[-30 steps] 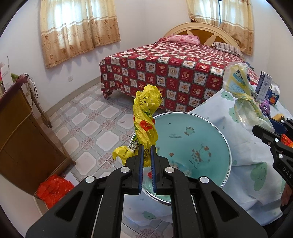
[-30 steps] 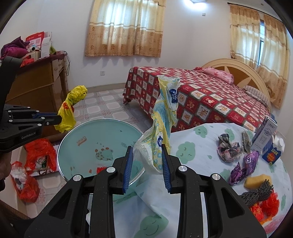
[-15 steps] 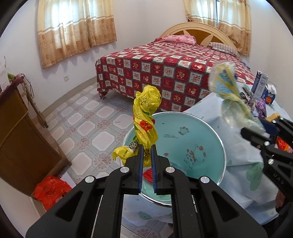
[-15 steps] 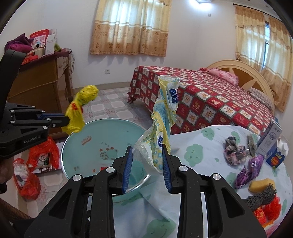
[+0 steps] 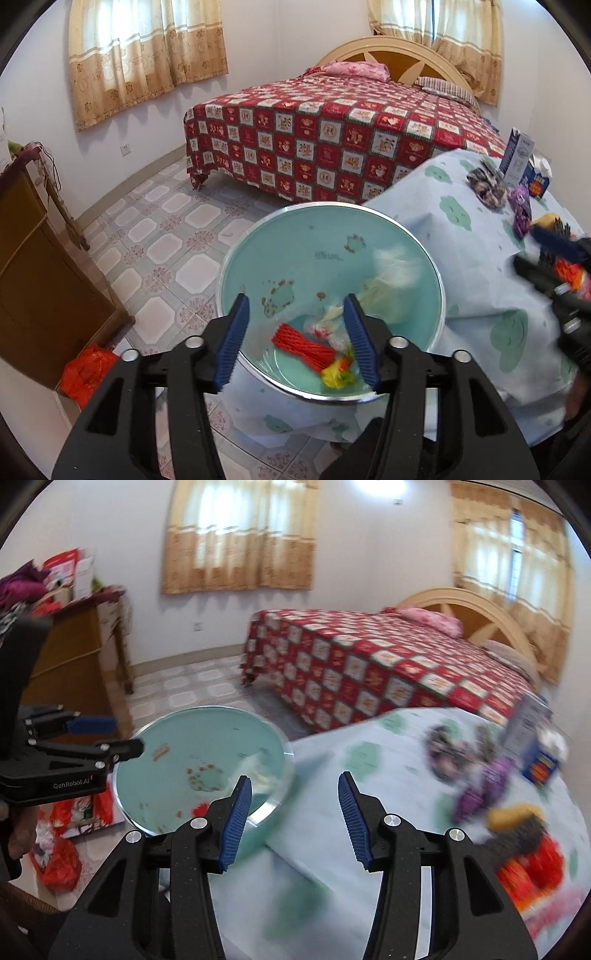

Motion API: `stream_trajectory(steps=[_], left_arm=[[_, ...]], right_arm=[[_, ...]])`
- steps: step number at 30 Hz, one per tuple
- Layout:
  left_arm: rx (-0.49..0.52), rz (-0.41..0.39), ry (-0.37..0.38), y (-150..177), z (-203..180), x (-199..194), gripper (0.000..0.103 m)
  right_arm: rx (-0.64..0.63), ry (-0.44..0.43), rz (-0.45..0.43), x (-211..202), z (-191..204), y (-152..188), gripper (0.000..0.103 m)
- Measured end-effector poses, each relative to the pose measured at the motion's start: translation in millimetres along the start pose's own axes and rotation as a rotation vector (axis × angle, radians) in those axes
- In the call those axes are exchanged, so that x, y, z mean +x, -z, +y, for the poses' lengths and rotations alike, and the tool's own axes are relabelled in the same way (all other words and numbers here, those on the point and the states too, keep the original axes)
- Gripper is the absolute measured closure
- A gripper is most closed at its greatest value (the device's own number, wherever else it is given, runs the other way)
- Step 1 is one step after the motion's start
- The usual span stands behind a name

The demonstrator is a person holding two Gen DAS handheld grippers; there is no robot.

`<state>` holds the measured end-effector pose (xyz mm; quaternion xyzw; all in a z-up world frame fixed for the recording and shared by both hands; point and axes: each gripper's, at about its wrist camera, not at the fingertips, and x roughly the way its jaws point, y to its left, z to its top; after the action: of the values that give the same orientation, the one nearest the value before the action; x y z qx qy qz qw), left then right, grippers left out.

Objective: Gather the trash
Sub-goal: 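Grasp the pink plastic bag with the right tool and lift it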

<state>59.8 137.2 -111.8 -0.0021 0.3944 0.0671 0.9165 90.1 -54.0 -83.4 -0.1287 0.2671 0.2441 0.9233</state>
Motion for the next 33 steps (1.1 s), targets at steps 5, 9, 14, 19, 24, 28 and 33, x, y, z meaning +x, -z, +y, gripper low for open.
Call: stream_trajectory(steps=[5, 9, 14, 19, 24, 28, 33], left_arm=[[0.051, 0.015, 0.041, 18, -27, 0, 0.048], [0.099, 0.018, 0.068, 26, -45, -3, 0.048], [0.124, 0.007, 0.072, 31, -53, -9, 0.047], [0.141, 0.011, 0.071, 34, -60, -10, 0.047], [0.153, 0.014, 0.081, 35, -65, -11, 0.047], [0.169, 0.000, 0.097, 32, -74, -13, 0.047], [0.231, -0.045, 0.141, 28, -109, -27, 0.048]], right_arm=[[0.126, 0.174, 0.002, -56, -58, 36, 0.053], [0.279, 0.328, 0.038, -94, -114, 79, 0.050], [0.441, 0.420, 0.076, -114, -166, 118, 0.050], [0.496, 0.387, 0.093, -102, -178, 124, 0.050], [0.549, 0.353, 0.151, -82, -183, 136, 0.063], [0.550, 0.328, 0.151, -87, -183, 139, 0.080], [0.518, 0.340, 0.119, -109, -185, 139, 0.083]])
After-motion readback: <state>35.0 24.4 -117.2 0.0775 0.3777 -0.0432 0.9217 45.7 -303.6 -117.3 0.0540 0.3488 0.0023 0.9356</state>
